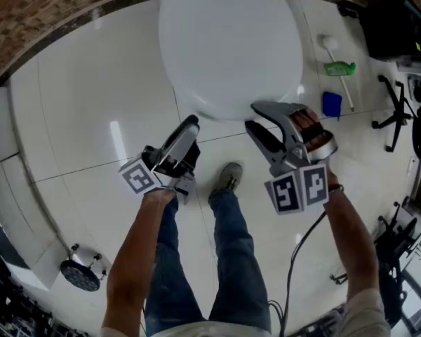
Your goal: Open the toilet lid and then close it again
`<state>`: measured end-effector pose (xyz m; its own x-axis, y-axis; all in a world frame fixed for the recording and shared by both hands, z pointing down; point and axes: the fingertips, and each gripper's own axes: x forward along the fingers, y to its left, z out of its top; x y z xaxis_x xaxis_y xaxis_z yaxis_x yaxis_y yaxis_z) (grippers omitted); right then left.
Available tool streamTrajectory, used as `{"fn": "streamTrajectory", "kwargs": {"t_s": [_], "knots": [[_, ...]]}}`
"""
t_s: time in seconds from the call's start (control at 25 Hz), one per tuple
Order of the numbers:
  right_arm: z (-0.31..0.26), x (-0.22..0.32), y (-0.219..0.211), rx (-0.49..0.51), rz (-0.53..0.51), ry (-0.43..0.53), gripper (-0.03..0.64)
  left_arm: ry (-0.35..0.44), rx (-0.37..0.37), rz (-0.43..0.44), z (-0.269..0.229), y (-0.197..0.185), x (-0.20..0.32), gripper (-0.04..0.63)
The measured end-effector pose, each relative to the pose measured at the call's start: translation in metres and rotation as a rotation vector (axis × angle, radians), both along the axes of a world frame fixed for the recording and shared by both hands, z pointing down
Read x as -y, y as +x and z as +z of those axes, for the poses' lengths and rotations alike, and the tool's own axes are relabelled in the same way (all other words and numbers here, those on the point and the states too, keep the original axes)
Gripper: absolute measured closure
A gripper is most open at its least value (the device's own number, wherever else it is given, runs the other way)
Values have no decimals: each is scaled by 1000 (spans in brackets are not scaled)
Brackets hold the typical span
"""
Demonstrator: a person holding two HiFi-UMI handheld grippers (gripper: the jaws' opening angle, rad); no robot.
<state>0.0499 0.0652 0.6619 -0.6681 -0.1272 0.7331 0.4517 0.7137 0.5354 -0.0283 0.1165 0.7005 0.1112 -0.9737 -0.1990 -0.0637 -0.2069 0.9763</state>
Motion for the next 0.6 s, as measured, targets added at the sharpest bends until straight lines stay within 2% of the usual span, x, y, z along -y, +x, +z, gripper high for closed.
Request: {"fn": "streamTrajectory", "kwargs": {"t_s": [0.24, 0.32, 0.36, 0.4, 0.6], "knots": [[-5, -3, -1, 25, -11, 9, 440, 122, -112, -38, -11, -4, 27, 337], [-7, -3, -1, 39, -7, 9, 439, 177, -139, -42, -21, -7, 31, 385], [-7, -2, 0, 47, -3, 9, 439, 191, -142, -41, -25, -8, 32, 465], [-8, -2, 0, 57, 2, 8, 439, 197, -144, -37, -28, -9, 33, 508], [-25, 2, 2, 139, 53, -6, 436, 201, -155, -15, -43, -13, 36, 520]]}}
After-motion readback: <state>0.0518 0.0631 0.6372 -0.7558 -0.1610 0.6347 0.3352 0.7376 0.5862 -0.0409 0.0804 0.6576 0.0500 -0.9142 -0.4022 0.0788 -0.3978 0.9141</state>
